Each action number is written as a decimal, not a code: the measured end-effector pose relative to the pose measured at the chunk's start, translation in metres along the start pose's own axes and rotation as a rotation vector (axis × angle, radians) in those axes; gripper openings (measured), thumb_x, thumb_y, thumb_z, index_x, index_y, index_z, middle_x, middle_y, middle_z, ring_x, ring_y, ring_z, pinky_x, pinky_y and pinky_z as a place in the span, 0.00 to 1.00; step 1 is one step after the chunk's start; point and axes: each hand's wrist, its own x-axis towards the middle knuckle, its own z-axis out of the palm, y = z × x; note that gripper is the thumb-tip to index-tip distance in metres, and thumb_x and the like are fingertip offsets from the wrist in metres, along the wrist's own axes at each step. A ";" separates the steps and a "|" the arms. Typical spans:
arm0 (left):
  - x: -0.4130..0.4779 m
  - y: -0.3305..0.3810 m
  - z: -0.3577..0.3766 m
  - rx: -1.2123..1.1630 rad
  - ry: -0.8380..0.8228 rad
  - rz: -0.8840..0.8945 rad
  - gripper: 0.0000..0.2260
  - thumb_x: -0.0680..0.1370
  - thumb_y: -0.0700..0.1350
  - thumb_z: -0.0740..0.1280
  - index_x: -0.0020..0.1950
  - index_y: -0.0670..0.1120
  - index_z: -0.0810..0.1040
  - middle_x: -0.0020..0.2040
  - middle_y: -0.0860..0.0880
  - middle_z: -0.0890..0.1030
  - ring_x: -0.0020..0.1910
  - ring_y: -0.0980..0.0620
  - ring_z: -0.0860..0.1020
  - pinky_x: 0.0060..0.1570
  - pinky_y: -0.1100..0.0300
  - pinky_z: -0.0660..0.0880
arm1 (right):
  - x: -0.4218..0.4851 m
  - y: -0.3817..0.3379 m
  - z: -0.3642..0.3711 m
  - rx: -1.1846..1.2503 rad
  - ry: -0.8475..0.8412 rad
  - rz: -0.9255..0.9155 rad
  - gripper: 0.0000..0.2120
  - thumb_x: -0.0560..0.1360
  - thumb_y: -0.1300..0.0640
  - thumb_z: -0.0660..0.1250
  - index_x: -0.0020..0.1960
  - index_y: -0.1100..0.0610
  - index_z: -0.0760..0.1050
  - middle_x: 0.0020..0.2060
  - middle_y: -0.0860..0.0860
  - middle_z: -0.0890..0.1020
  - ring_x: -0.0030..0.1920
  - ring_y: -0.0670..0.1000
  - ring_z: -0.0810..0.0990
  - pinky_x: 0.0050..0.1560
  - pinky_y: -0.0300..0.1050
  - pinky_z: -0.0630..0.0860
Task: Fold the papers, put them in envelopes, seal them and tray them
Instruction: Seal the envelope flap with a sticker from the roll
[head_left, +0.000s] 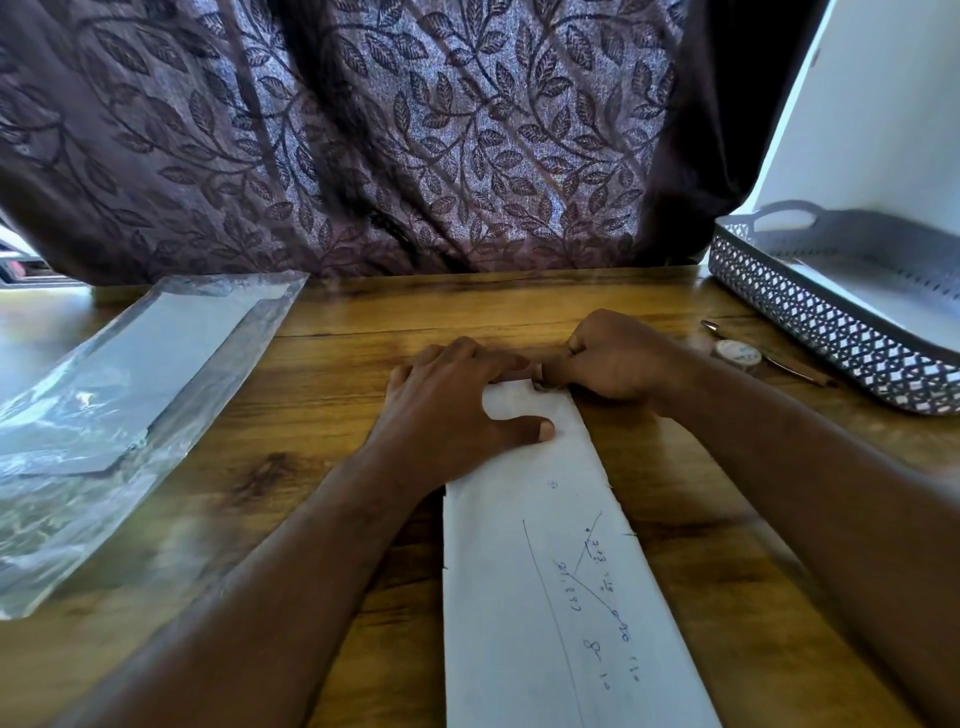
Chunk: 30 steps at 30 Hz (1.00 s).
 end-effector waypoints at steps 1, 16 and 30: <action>0.000 0.000 0.000 -0.002 -0.001 0.002 0.32 0.69 0.73 0.66 0.71 0.65 0.68 0.67 0.58 0.71 0.70 0.51 0.65 0.67 0.46 0.62 | 0.000 0.000 0.000 -0.003 0.000 0.001 0.23 0.74 0.43 0.73 0.44 0.65 0.82 0.31 0.53 0.71 0.34 0.51 0.70 0.34 0.46 0.63; 0.000 -0.002 0.000 0.012 -0.016 0.005 0.32 0.69 0.74 0.65 0.71 0.66 0.70 0.65 0.56 0.71 0.69 0.51 0.65 0.67 0.47 0.61 | -0.002 -0.002 0.006 -0.017 0.045 0.020 0.22 0.72 0.45 0.75 0.31 0.56 0.69 0.27 0.51 0.67 0.30 0.51 0.66 0.30 0.44 0.60; -0.001 0.001 -0.005 0.085 -0.070 0.017 0.30 0.70 0.74 0.62 0.69 0.62 0.74 0.63 0.56 0.69 0.68 0.52 0.64 0.67 0.48 0.61 | 0.002 0.006 0.002 0.050 0.095 0.054 0.23 0.68 0.44 0.79 0.51 0.61 0.83 0.49 0.58 0.85 0.49 0.56 0.83 0.42 0.46 0.71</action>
